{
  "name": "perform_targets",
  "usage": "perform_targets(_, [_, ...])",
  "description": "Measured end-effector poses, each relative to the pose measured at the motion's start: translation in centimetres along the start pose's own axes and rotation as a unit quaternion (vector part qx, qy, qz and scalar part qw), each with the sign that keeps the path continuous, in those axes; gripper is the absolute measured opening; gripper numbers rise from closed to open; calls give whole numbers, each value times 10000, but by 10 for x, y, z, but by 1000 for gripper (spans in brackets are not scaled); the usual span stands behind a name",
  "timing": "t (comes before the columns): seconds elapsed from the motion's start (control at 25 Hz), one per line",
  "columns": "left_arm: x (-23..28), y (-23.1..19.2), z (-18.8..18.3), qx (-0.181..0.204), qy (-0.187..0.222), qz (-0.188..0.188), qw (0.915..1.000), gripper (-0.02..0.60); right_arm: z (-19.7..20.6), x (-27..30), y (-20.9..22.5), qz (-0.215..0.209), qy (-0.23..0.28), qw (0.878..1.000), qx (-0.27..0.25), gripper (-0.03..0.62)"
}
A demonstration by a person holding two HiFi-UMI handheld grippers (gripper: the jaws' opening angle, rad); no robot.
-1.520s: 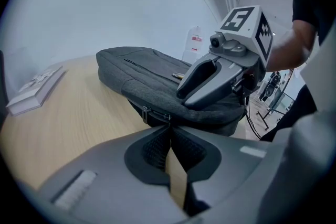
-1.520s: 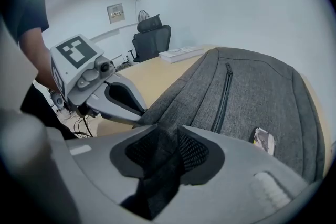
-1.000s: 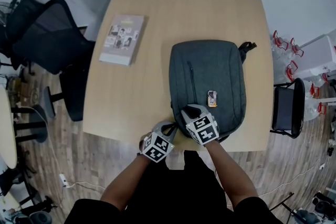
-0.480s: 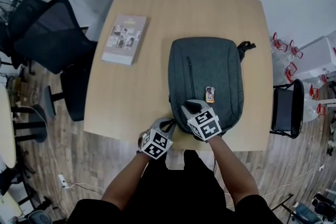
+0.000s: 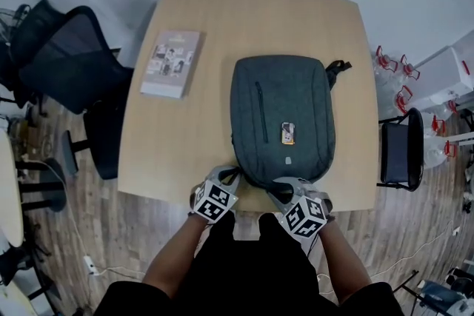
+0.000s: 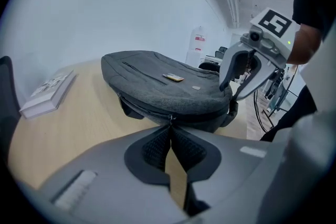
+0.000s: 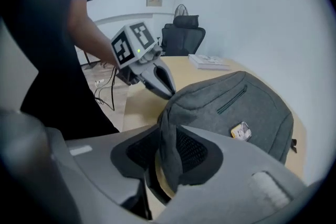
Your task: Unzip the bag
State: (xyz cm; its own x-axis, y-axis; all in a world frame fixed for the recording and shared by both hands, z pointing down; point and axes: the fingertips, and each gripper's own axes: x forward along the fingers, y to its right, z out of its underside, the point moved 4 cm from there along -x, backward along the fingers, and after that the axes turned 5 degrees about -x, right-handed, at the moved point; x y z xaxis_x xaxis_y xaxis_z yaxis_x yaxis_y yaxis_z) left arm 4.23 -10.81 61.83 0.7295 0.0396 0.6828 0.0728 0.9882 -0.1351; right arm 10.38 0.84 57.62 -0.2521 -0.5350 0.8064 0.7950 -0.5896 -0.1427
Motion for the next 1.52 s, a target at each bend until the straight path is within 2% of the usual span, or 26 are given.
perform_targets(0.16, [-2, -3, -2, 111, -22, 15, 9999, 26, 11, 6, -6, 152, -319, 9992, -180, 104])
perform_targets(0.2, [-2, -3, -2, 137, -39, 20, 9999, 26, 12, 7, -6, 174, -362, 9989, -226, 69])
perform_targets(0.36, [-3, 1, -1, 178, -92, 32, 9998, 26, 11, 11, -5, 255, -453, 9983, -271, 31])
perform_targets(0.72, [-9, 19, 4, 165, -103, 34, 9998, 28, -9, 21, 8, 533, -166, 9980, 307, 26])
perform_targets(0.92, [-9, 39, 3, 112, -40, 123, 9999, 28, -31, 33, 16, 630, -45, 9975, 322, 25])
perform_targets(1.04, [-9, 34, 6, -101, 25, 43, 9999, 26, -38, 40, 15, 612, -32, 9980, 183, 25])
perform_targets(1.28, [-10, 26, 7, -80, 55, -6, 10000, 27, -40, 40, 13, 635, 101, 9979, 8, 40])
perform_targets(1.4, [-12, 21, 6, -121, 91, -83, 9999, 28, -35, 32, 11, 605, 111, 9980, -128, 98])
perform_targets(1.52, [-16, 9, 8, -234, 126, -204, 9994, 28, -18, 20, 12, 596, 89, 9982, -75, 121])
